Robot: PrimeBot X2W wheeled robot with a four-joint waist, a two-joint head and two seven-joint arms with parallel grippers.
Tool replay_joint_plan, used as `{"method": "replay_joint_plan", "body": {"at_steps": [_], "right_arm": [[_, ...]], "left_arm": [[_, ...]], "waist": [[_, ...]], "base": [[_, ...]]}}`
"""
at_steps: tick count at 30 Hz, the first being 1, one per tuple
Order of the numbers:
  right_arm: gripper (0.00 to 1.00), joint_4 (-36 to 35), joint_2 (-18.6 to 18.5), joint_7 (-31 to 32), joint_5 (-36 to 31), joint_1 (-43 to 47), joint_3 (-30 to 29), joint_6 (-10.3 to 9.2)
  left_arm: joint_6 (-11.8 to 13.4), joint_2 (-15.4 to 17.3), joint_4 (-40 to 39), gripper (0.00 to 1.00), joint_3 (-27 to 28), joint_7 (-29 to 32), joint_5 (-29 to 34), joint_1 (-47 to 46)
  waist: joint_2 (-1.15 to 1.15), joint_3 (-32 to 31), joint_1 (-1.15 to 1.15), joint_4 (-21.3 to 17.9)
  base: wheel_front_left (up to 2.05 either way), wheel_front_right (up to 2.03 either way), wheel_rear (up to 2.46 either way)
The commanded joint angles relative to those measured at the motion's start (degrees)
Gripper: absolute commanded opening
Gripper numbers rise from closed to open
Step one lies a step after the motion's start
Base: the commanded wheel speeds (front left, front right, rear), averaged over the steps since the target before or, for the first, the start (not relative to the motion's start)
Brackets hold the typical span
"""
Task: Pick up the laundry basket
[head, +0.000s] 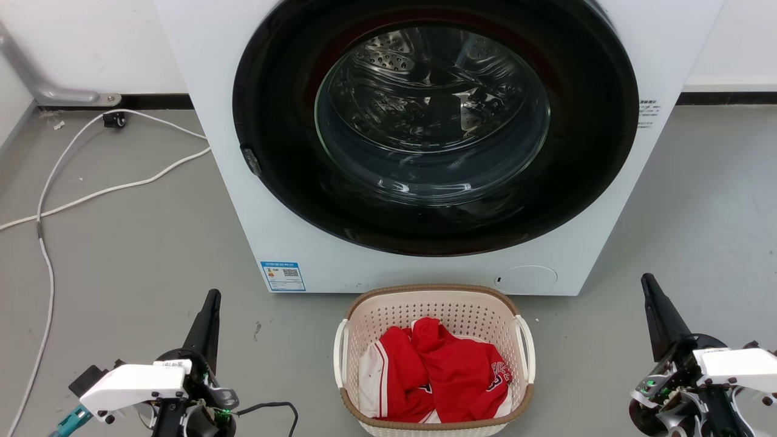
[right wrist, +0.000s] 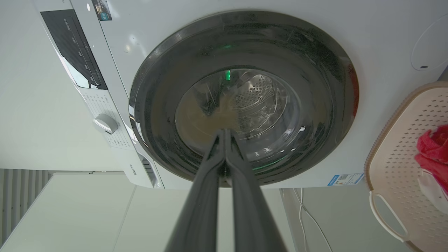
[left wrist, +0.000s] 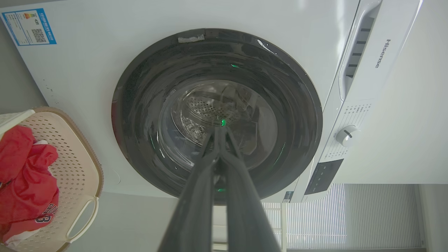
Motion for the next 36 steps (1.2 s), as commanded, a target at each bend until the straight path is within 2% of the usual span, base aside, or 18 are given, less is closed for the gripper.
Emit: {"method": "replay_joint_plan", "body": {"at_steps": [1, 21, 22, 36], "right_arm": [[0.0, 0.1, 0.2, 0.1, -0.3, -0.7, -0.1, 0.02], [0.0, 0.1, 0.3, 0.2, -0.4, -0.7, -0.2, 0.02], [1.0, 0.0, 0.1, 0.0, 0.0, 0.0, -0.1, 0.0], [1.0, -2.1, 0.1, -3.5, -3.7, 1.6, 1.7, 0.0]], "left_arm": [[0.0, -0.1, 0.1, 0.0, 0.2, 0.1, 0.2, -0.6], [0.0, -0.1, 0.1, 0.0, 0.3, 0.2, 0.2, -0.6], [0.0, -0.1, 0.0, 1.0, 0.1, 0.1, 0.1, 0.0], [0.0, -0.2, -2.2, 1.0, -2.9, -3.5, 4.0, 0.2]], "waist": [[0.0, 0.0, 0.0, 0.0], [0.0, 0.0, 0.0, 0.0], [0.0, 0.0, 0.0, 0.0], [0.0, 0.1, 0.0, -0.1]], "base": [[0.0, 0.0, 0.0], [0.0, 0.0, 0.0], [0.0, 0.0, 0.0], [0.0, 0.0, 0.0]]}}
